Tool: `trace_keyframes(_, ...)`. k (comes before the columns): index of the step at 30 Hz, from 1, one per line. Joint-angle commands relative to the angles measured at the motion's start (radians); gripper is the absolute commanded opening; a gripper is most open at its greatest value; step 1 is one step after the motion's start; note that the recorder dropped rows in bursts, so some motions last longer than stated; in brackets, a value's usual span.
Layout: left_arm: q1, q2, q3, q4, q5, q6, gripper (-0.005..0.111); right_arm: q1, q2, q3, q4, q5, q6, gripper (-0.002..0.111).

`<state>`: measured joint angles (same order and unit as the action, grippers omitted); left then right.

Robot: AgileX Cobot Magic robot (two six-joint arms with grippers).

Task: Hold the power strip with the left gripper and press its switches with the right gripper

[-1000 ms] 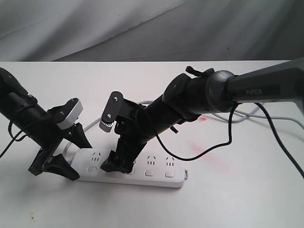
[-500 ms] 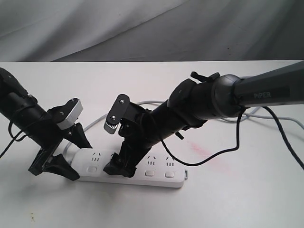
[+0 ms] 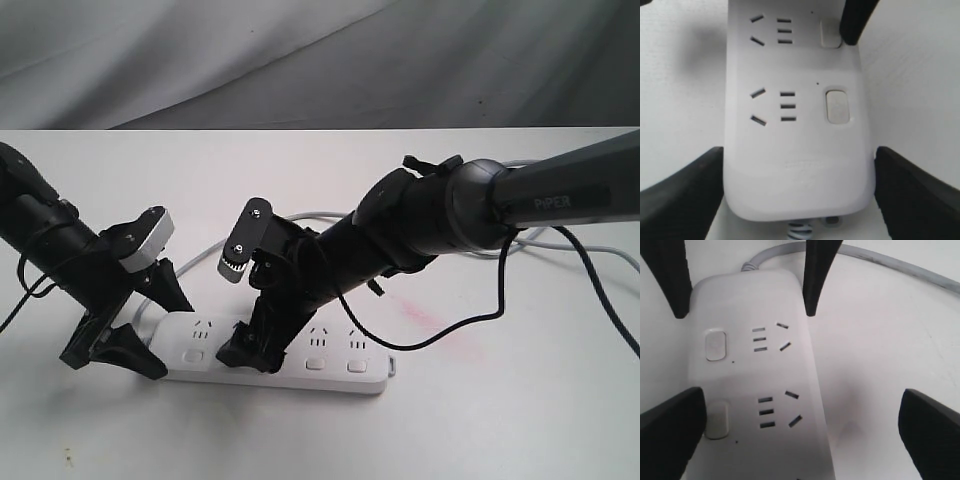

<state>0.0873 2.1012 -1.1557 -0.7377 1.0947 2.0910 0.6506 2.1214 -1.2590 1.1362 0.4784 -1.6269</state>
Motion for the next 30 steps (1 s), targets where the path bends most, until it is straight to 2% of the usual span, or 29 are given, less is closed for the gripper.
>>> trace_keyframes(1,-0.006,-0.002,-0.001,-0.008,0.004,0.003,0.054,-0.002,-0.004,0.012,-0.003,-0.07,-0.029,0.095)
trace_keyframes(21,-0.006,-0.002,-0.001,-0.008,0.004,0.003,0.054,-0.002,-0.055,0.012,0.026,-0.037,-0.052,0.095)
trace_keyframes(30,-0.006,-0.002,-0.001,-0.008,0.004,0.003,0.054,0.0,0.012,0.012,-0.004,-0.043,-0.052,0.095)
